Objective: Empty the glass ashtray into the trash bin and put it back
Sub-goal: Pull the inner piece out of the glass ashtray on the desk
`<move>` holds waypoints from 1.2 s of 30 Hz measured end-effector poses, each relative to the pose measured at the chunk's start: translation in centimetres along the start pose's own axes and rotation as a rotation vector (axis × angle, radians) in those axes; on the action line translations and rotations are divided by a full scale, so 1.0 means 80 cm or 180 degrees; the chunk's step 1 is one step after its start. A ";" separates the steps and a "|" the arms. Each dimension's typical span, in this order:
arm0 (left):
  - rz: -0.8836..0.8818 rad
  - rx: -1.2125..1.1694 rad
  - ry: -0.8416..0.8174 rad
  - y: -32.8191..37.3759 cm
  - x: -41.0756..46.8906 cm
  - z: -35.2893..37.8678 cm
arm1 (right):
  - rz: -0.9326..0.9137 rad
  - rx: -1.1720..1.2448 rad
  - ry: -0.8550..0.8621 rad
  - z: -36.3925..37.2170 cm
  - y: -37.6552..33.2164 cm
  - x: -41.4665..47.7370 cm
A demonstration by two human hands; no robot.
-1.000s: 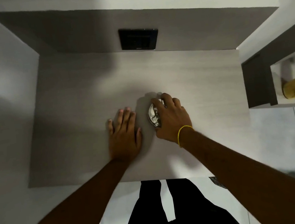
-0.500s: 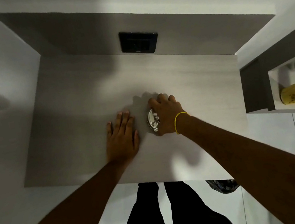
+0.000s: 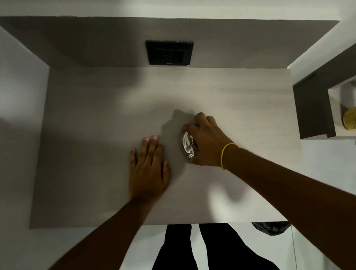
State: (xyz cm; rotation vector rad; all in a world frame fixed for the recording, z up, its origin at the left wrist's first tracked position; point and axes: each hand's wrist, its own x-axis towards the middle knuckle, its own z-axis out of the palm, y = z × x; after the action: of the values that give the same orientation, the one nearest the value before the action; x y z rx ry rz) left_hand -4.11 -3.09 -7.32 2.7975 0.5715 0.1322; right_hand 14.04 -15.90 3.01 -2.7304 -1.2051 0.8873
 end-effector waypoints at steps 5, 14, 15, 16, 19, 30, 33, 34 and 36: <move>-0.0042 0.0015 -0.0037 0.003 0.001 -0.003 | 0.0026 -0.0180 -0.0024 -0.006 0.000 0.001; -0.0083 0.0061 -0.0104 0.004 0.001 -0.007 | -0.0115 -0.0312 -0.0221 -0.008 0.002 0.008; -0.0087 0.0057 -0.0102 0.004 0.001 -0.007 | -0.0133 -0.0325 -0.0228 -0.008 0.002 0.008; -0.0090 0.0054 -0.0103 0.004 0.000 -0.006 | -0.0147 -0.0323 -0.0231 -0.009 0.001 0.008; -0.0089 0.0046 -0.0088 0.004 0.000 -0.005 | -0.0202 -0.0334 -0.0250 -0.009 0.000 0.009; -0.0073 0.0030 -0.0041 0.004 0.002 -0.006 | -0.0261 0.0249 -0.0034 -0.005 0.004 -0.011; -0.0030 0.0005 -0.0033 0.002 0.001 -0.005 | -0.0162 0.0551 0.0219 -0.006 0.014 -0.025; -0.0012 0.0013 -0.0035 0.002 0.001 -0.005 | -0.0114 0.0641 0.0291 -0.006 0.020 -0.029; -0.0004 0.0031 -0.0041 0.001 0.001 -0.004 | 0.0008 0.0752 0.0429 -0.008 0.039 -0.037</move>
State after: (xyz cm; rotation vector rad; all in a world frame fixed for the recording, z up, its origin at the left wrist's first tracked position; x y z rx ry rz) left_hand -4.07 -3.00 -6.98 2.8054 0.5722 0.1112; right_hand 14.85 -20.04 4.21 -2.5578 -1.0033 0.7760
